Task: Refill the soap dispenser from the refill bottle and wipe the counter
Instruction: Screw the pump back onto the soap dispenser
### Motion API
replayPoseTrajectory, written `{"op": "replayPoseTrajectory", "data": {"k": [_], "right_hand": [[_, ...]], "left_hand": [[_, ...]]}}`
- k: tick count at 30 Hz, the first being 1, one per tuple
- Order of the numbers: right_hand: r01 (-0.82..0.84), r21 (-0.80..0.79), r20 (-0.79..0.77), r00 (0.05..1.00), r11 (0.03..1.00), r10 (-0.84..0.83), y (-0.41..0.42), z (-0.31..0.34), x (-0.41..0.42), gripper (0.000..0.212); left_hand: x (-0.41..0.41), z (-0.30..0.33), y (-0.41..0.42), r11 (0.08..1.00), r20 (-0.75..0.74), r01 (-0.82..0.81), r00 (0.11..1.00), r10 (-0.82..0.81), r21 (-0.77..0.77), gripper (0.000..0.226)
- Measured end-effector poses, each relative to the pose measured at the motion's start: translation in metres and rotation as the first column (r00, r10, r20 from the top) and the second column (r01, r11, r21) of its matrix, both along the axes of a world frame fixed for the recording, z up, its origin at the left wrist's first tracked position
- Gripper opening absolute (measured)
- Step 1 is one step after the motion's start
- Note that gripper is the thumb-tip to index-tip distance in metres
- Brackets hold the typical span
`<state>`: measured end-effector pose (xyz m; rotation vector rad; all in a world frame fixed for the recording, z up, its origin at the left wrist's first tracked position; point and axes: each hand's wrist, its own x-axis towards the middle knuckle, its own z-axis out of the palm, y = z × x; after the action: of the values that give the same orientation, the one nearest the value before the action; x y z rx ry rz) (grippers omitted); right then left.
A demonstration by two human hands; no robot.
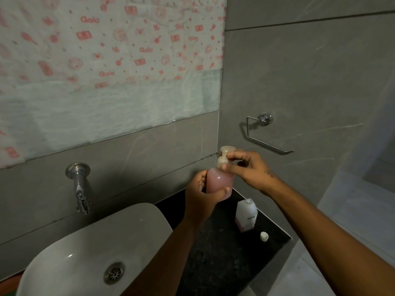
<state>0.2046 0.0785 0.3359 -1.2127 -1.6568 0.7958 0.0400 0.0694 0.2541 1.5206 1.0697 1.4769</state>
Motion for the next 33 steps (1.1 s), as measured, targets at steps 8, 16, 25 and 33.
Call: {"op": "replayPoseTrajectory", "data": {"k": [8, 16, 25, 33], "right_hand": [[-0.053, -0.026, -0.075, 0.996, 0.998, 0.051, 0.003, -0.002, -0.001, 0.04], [-0.012, 0.048, 0.03, 0.999, 0.999, 0.011, 0.008, 0.004, -0.001, 0.053], [-0.049, 0.071, -0.084, 0.995, 0.996, 0.055, 0.012, 0.004, -0.003, 0.044], [-0.041, 0.017, -0.038, 0.998, 0.999, 0.041, 0.014, 0.0, -0.007, 0.04]], "left_hand": [[-0.003, 0.003, 0.001, 1.0, -0.018, -0.006, 1.0, 0.006, 0.027, 0.067], [-0.004, 0.002, 0.003, 0.999, -0.044, 0.001, 0.999, 0.0, 0.035, 0.063], [-0.004, 0.002, 0.007, 1.0, -0.014, 0.001, 1.0, -0.001, 0.006, 0.062], [-0.006, 0.002, 0.011, 1.0, -0.011, -0.009, 1.0, 0.009, 0.0, 0.062]]}}
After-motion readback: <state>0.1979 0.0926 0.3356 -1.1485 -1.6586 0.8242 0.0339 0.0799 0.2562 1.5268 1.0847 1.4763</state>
